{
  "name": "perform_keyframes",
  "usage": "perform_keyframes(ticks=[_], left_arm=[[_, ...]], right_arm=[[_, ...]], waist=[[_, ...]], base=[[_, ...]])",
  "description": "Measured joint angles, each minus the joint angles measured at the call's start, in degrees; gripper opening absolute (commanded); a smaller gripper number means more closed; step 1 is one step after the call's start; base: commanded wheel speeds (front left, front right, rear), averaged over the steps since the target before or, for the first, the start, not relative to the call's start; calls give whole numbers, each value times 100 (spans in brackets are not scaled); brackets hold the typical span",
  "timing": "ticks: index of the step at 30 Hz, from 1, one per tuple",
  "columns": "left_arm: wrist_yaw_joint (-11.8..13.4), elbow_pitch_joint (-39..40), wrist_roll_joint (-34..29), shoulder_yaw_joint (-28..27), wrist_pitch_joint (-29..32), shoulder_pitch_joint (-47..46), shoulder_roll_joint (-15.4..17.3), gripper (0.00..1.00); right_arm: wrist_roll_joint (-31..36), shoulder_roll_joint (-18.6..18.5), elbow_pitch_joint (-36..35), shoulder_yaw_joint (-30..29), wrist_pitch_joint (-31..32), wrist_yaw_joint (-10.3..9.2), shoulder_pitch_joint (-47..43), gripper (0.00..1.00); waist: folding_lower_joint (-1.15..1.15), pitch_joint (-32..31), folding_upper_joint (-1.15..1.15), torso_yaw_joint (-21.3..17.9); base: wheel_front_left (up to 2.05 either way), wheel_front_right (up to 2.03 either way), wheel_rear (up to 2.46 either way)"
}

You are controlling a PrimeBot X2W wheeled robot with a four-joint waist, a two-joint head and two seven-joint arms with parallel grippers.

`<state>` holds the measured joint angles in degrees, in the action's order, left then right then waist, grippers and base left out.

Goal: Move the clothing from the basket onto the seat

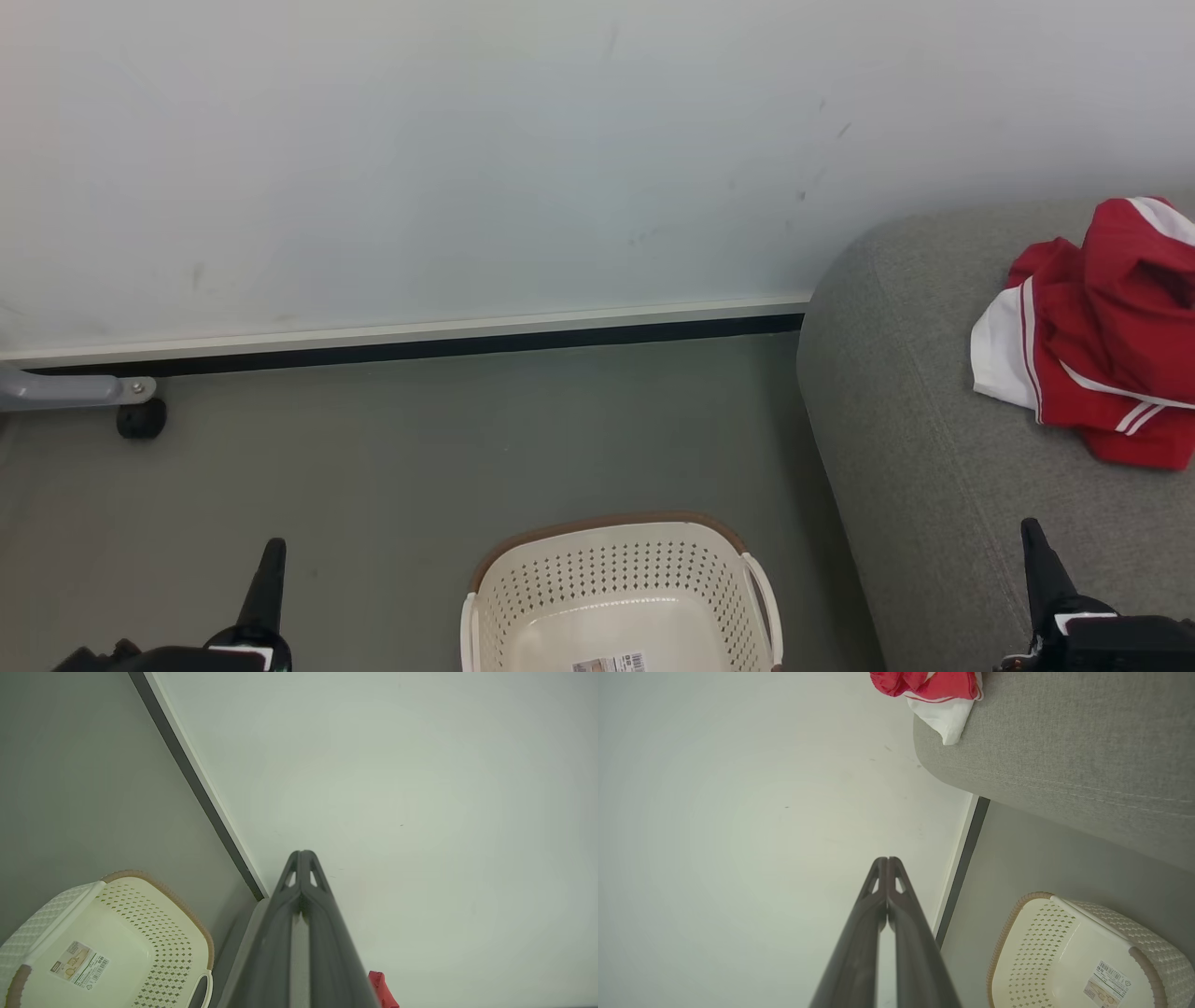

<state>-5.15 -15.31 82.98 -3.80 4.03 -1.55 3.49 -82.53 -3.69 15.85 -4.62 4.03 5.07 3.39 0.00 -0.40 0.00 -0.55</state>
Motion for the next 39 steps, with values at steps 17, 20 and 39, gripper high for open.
perform_keyframes(ticks=[17,20,39], left_arm=[[-189,-146,872,-138,244,-292,-99,0],[-191,-147,873,-141,244,-292,-100,0],[-192,-155,873,-141,244,-292,-101,0]], right_arm=[[-889,111,124,-303,245,160,187,0],[-889,112,125,-304,245,176,190,0],[-889,114,125,-304,245,182,191,0]], waist=[[0,51,0,54],[0,51,0,55],[0,51,0,55]], base=[[0,0,0],[0,0,0],[0,0,0]])
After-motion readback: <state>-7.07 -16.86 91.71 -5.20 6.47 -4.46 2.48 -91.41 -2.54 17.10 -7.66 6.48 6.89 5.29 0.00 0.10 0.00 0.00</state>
